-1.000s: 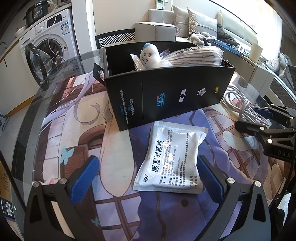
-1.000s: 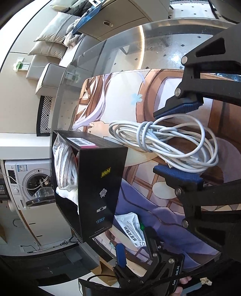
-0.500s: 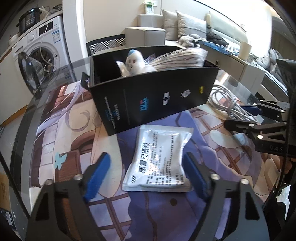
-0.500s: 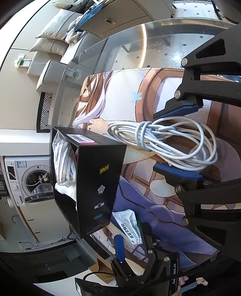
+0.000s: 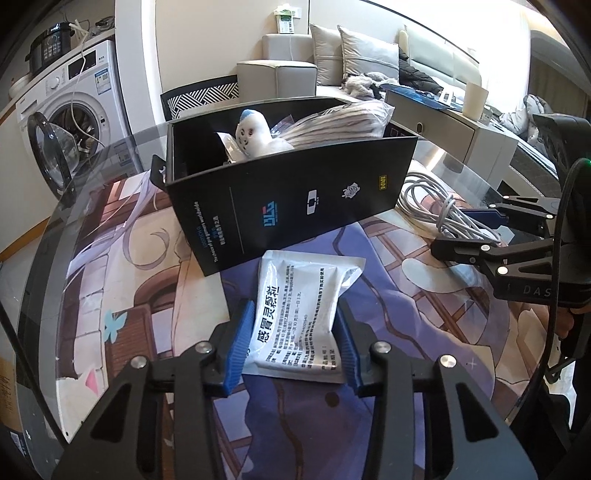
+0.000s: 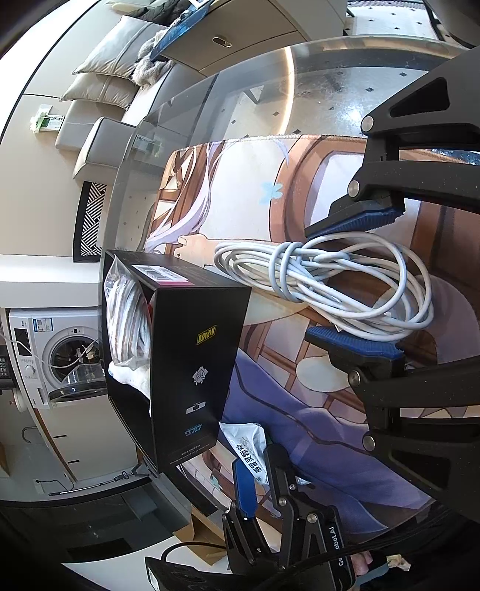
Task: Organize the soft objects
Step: 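Grasp the white packet with the left tool while the right grasps the white cable, then lift and carry the packet over the box with left tool while right carries cable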
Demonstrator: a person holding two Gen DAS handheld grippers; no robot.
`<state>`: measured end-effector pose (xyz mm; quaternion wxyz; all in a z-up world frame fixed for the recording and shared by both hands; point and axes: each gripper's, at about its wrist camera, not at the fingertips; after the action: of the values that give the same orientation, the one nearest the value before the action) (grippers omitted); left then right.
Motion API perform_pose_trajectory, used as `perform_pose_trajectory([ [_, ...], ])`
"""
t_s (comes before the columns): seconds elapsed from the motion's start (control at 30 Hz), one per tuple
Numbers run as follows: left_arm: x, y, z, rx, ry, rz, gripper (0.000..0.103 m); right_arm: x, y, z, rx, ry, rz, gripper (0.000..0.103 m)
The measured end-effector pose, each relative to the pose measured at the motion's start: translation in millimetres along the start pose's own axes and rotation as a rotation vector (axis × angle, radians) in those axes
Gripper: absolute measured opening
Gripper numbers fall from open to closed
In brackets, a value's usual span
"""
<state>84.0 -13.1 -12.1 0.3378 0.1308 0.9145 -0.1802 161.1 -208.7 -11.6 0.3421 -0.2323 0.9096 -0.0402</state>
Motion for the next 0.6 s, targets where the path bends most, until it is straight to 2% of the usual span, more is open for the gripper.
perform_pose_trajectory([
  [0.6, -3, 3, -16, 0.018, -0.036, -0.016, 0.038, -5, -12, -18, -0.008, -0.042, -0.008, 0.045],
])
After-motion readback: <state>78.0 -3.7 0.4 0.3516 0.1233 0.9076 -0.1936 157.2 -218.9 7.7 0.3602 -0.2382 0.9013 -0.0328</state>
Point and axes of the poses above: each gripper's, at about its wrist camera, not at the fingertips, and z roughly the way its jaws point, y to its left, x to its underside, and after that the axes turned 15 degrees about x, right-handed
